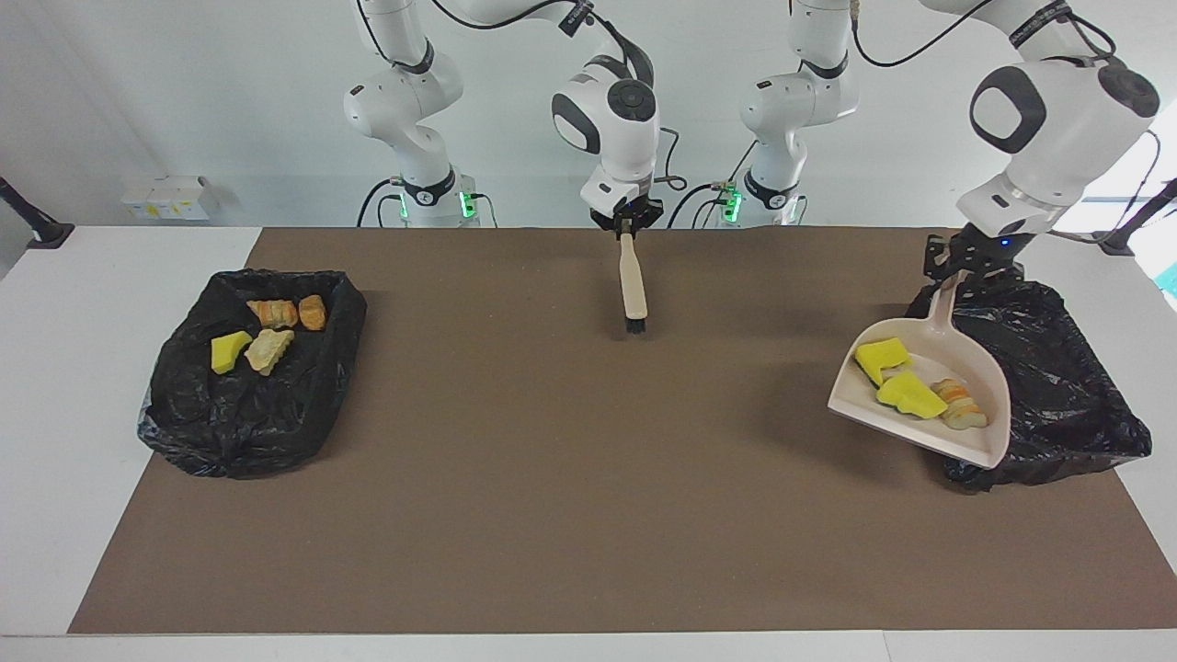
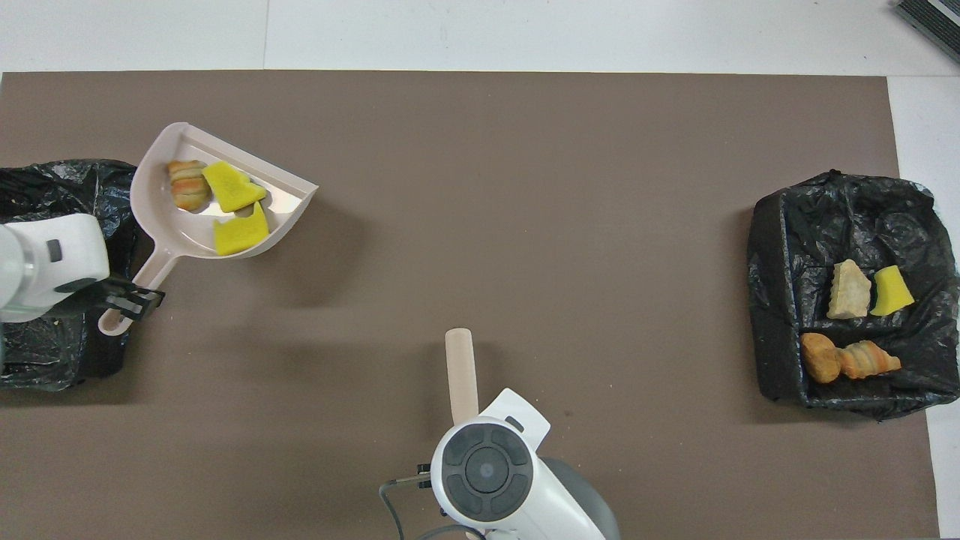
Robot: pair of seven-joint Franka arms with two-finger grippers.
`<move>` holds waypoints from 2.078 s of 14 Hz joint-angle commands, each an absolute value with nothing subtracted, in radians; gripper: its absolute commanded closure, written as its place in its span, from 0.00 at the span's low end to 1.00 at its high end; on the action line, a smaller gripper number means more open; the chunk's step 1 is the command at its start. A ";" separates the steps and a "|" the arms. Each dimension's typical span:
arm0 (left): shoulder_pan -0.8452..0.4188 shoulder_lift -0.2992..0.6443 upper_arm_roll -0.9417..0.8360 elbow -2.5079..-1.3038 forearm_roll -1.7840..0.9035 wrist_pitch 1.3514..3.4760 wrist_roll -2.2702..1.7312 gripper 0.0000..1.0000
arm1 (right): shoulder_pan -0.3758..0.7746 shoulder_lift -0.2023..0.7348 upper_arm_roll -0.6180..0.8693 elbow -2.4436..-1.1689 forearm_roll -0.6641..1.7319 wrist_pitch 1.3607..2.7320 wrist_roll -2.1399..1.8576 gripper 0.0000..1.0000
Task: Sweep and dump trash in bin
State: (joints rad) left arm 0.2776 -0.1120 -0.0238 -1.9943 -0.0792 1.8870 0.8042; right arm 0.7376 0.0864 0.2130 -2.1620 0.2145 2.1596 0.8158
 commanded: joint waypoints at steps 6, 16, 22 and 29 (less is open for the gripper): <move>0.554 0.113 -0.038 -1.658 0.101 1.766 1.207 1.00 | 0.735 0.117 0.204 -2.116 0.209 2.102 0.845 0.00; 0.503 0.204 -0.051 -1.560 0.590 1.801 1.393 1.00 | 0.493 0.094 0.198 -1.761 0.108 1.651 0.588 0.00; 0.391 0.195 -0.051 -1.569 0.828 1.793 1.440 1.00 | 0.301 0.080 0.195 -1.586 0.029 1.500 0.301 0.00; 0.270 0.213 -0.049 -1.537 1.005 1.757 1.428 1.00 | 0.036 0.041 0.169 -1.522 -0.034 1.439 -0.016 0.00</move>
State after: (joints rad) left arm 0.3250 0.1920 -0.0644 -1.5865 0.9694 1.8030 1.4243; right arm 0.0900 0.0468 0.1672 -1.5396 -0.0183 1.4643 0.0491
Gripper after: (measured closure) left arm 0.687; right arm 0.000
